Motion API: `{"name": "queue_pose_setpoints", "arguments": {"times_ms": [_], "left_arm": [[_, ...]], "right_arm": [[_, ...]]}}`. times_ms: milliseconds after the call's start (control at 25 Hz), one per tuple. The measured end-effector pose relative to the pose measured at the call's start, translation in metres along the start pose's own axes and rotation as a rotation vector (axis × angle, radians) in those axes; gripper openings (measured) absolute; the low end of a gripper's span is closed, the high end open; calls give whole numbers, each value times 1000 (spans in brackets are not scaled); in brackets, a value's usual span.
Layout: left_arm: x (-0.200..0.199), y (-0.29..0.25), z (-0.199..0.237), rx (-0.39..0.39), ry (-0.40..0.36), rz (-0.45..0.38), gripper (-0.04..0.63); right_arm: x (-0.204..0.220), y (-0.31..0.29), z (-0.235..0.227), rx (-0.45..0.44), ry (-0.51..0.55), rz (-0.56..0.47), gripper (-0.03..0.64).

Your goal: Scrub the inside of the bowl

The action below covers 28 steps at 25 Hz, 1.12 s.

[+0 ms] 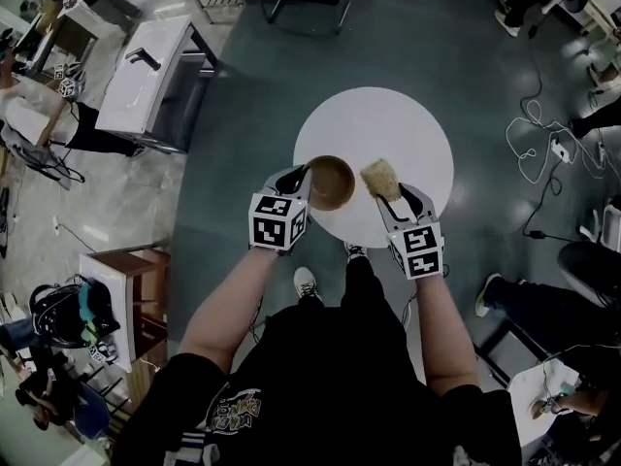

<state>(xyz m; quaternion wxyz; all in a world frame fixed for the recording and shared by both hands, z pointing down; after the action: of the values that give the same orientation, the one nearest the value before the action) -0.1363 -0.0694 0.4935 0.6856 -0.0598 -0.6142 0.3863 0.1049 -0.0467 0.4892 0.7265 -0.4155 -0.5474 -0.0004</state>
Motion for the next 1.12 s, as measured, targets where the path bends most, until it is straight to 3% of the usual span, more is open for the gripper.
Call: {"name": "queue_pose_setpoints", "arguments": {"times_ms": [160,320,760,1120], "left_arm": [[13,-26,4,-23,31,35,18],[24,-58,6,-42,69,71,19],[49,-145,8,-77,112,170,20],[59,-180,18,-95,116,210,20]], "right_arm": [[24,-9,-37,118,-125,41,201],[52,-21,-71,155,-179,107,201],[94,-85,-131,144,-213,213,201],[102,-134,-146,99,-193,253,201]]}}
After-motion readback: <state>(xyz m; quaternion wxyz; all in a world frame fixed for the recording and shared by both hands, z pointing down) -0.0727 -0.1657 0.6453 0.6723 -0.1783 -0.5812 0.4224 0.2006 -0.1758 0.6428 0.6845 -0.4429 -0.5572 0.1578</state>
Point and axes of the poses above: the fingertips, and each gripper's own axes: y backward along the fingers, z to its left, x out of its underside, the point moved 8 cm from there along y, backward along the fingers, and after that the axes turned 3 degrees about x, right-handed, at the moved point
